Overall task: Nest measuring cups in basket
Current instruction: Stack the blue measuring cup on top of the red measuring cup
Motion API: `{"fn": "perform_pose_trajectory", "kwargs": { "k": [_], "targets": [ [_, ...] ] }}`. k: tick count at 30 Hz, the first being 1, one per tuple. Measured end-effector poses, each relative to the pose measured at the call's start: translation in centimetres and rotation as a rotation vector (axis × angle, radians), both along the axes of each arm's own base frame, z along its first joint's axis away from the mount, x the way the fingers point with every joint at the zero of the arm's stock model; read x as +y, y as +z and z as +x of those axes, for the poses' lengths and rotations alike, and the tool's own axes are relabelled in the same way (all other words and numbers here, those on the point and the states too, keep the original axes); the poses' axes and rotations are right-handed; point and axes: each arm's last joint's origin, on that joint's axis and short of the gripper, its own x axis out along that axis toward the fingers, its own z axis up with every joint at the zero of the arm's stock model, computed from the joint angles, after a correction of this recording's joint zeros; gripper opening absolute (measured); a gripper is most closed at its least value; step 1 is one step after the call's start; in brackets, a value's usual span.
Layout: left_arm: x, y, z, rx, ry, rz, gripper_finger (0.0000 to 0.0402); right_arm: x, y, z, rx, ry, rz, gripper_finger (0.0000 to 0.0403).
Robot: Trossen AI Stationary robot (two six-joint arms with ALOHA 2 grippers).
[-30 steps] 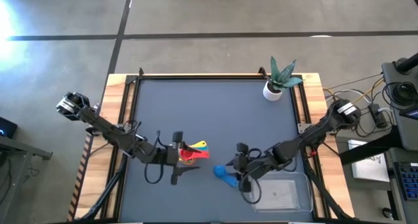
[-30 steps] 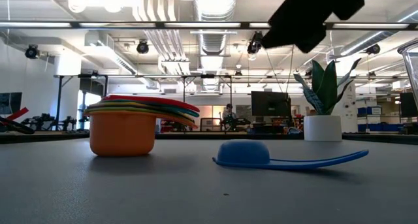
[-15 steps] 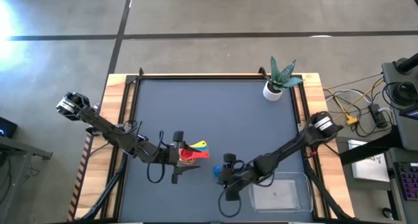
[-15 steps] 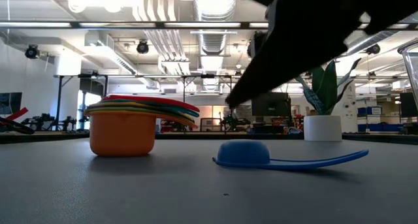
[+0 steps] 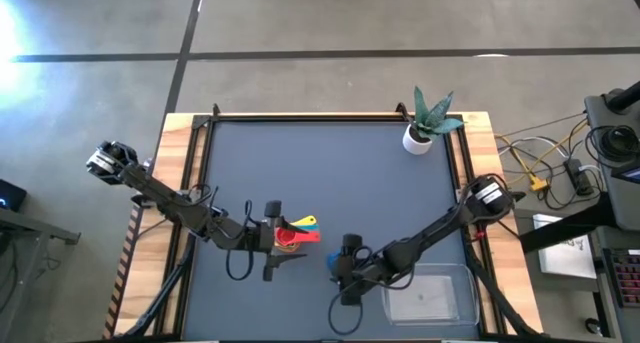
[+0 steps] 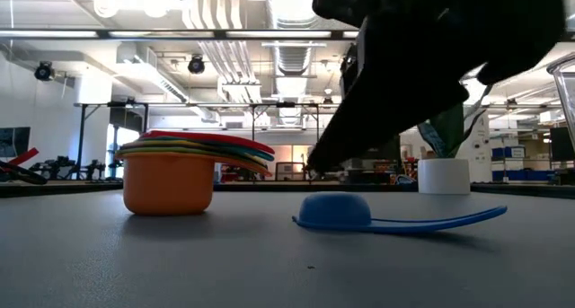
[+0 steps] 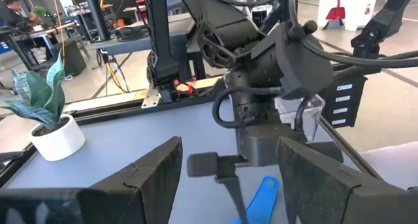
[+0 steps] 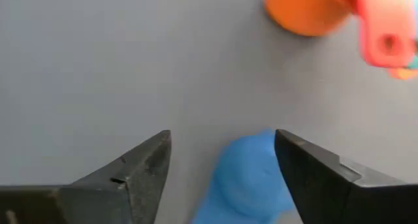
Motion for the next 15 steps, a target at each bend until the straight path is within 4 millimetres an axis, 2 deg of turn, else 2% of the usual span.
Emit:
{"fn": "perform_pose_trajectory", "kwargs": {
  "k": [3, 9, 15],
  "targets": [
    [0.0, 0.0, 0.0, 0.001, 0.001, 0.0, 0.023, -0.5, -0.2, -0.3, 0.021, -0.085, -0.019, 0.0281],
    [0.0, 0.0, 0.0, 0.002, 0.002, -0.002, 0.023, -2.2, -1.1, -0.4, 0.063, -0.253, 0.055, 0.0303],
    [0.1, 0.0, 0.0, 0.003, 0.003, -0.002, 0.023, -2.7, -1.7, -0.6, 0.073, -0.257, 0.102, 0.03]
  ]
}}
